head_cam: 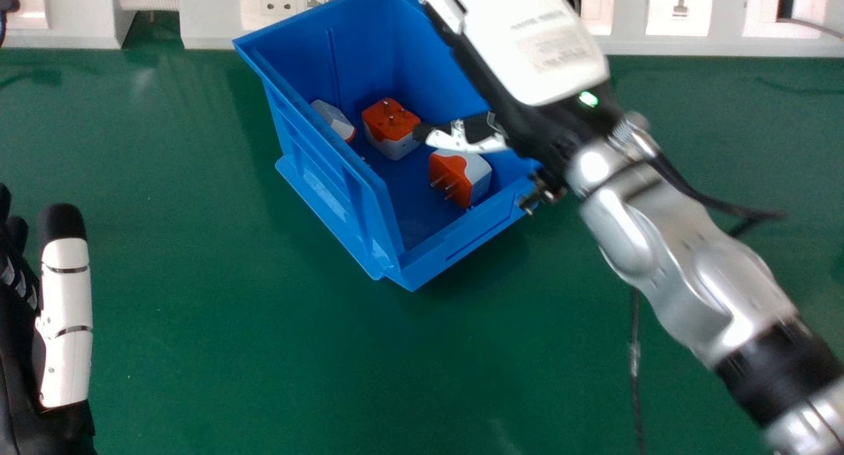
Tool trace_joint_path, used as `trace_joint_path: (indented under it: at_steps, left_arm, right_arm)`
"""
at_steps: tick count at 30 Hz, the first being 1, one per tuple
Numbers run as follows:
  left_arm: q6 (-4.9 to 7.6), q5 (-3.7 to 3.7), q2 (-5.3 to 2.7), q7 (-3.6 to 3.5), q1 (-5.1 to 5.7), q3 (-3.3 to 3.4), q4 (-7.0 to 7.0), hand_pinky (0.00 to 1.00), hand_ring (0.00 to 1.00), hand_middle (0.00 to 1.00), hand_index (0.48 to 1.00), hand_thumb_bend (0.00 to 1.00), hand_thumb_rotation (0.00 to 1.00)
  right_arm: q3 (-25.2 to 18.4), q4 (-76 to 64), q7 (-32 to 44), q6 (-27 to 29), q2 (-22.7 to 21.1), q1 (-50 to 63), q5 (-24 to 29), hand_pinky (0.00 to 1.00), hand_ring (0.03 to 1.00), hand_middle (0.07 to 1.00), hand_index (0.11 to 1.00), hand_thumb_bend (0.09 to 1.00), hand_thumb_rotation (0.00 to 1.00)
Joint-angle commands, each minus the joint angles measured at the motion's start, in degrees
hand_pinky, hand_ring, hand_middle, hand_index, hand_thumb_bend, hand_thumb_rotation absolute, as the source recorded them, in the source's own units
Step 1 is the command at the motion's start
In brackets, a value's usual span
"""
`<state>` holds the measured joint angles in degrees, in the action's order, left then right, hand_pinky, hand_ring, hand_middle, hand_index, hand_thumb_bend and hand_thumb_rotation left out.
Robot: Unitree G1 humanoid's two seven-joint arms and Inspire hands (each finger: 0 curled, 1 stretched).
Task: Pick all objects and put in blue box
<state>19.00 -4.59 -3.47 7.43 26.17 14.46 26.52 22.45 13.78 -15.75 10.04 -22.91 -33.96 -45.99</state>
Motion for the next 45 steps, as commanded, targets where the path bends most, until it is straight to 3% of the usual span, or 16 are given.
trace_joint_path:
  at_steps: [1,4,9,11,14,17,19,21,24,25,27,31,34,40,43,45]
  left_arm:
    - [0.38,-0.92,0.59,-0.15,0.25,-0.13,0.82,1.00,1.00,1.00,1.000,0.47,0.87]
    - [0.53,-1.22,0.58,-0.19,0.33,-0.42,0.46,1.00,1.00,1.00,1.000,0.47,0.88]
    - [0.53,-1.55,0.84,-0.50,0.39,-0.88,0.03,1.00,1.00,1.00,1.000,0.45,0.88]
    - [0.78,-2.20,0.88,-0.37,0.34,-0.95,-0.32,1.00,1.00,1.00,1.000,0.44,0.90]
    - [1.50,-2.18,0.66,-0.10,-0.32,-1.16,-1.37,1.00,1.00,1.00,1.000,0.43,0.91]
    - [1.60,-2.38,0.48,0.12,-1.07,-1.68,-1.84,1.00,1.00,1.00,1.000,0.40,0.91]
    - [1.54,-2.98,0.26,0.49,-1.62,-2.19,-2.05,1.00,1.00,1.00,1.000,0.36,0.91]
    - [1.50,-2.95,0.30,0.54,-1.99,-2.49,-2.33,1.00,1.00,1.00,1.000,0.36,0.90]
    - [1.30,-0.89,0.58,-0.25,-3.27,-2.72,-3.33,1.00,1.00,1.00,1.000,0.36,0.87]
    - [1.21,-0.24,0.75,-0.57,-3.67,-2.70,-3.61,1.00,1.00,1.00,0.999,0.36,0.86]
    - [0.70,0.17,1.26,-1.09,-4.06,-2.52,-3.65,1.00,1.00,1.00,1.000,0.41,0.84]
    - [0.22,-0.93,1.97,-1.10,-4.30,-1.94,-3.76,1.00,1.00,1.00,0.992,0.48,0.86]
    - [1.23,-0.17,2.53,-1.40,-4.61,-1.77,-4.88,1.00,1.00,1.00,0.984,0.49,0.85]
    - [1.21,1.49,3.89,-2.68,-5.11,-1.24,-6.04,1.00,1.00,1.00,0.999,0.42,0.86]
    - [-0.39,-0.29,4.66,-2.38,-5.32,-1.03,-6.21,1.00,1.00,1.00,0.989,0.43,0.87]
    - [-1.22,0.35,5.41,-3.25,-5.66,-1.36,-6.24,1.00,1.00,1.00,0.985,0.50,0.83]
  right_arm:
    - [-3.76,-6.54,-0.92,1.65,-1.46,5.28,2.80,0.81,0.943,0.991,0.971,0.322,0.34]
    - [-7.10,-11.15,-2.95,4.34,-1.81,13.62,5.15,0.86,0.978,0.999,0.997,0.308,0.47]
    - [-12.47,-19.78,-4.79,10.52,0.65,28.71,13.25,0.88,0.995,1.000,1.000,0.271,0.54]
    - [-14.19,-21.74,-5.58,12.11,1.48,34.11,14.24,0.90,0.999,1.000,1.000,0.266,0.68]
    - [-16.30,-23.06,-5.66,13.49,2.70,39.93,15.68,0.93,1.000,1.000,1.000,0.269,0.89]
    - [-17.43,-22.16,-4.77,14.12,4.21,41.97,17.72,0.95,1.000,1.000,1.000,0.282,0.98]
    - [-17.85,-20.93,-4.02,14.29,5.07,42.88,19.49,0.95,1.000,1.000,1.000,0.304,1.00]
    - [-18.19,-19.94,-3.30,14.64,5.65,43.23,20.62,0.96,1.000,1.000,1.000,0.316,1.00]
    - [-18.37,-18.59,-2.82,14.16,7.32,43.09,21.81,0.95,1.000,1.000,1.000,0.317,1.00]
    - [-18.39,-18.21,-2.60,14.05,7.83,42.92,22.15,0.95,1.000,1.000,1.000,0.317,1.00]
    - [-18.50,-17.32,-2.38,14.51,8.59,42.61,22.65,0.96,1.000,1.000,1.000,0.333,1.00]
    - [-18.71,-16.33,-1.54,15.18,9.27,42.07,23.27,0.99,1.000,1.000,1.000,0.358,1.00]
    - [-18.76,-16.21,-0.39,14.60,9.90,42.01,24.41,1.00,1.000,1.000,1.000,0.392,1.00]
    - [-18.67,-16.36,1.53,13.60,11.02,41.87,24.66,1.00,1.000,1.000,1.000,0.445,1.00]
    - [-18.61,-15.92,2.00,13.65,12.11,41.61,25.14,1.00,1.000,1.000,1.000,0.450,1.00]
    - [-18.64,-15.71,3.07,13.05,12.96,41.31,26.78,1.00,1.000,1.000,1.000,0.479,1.00]
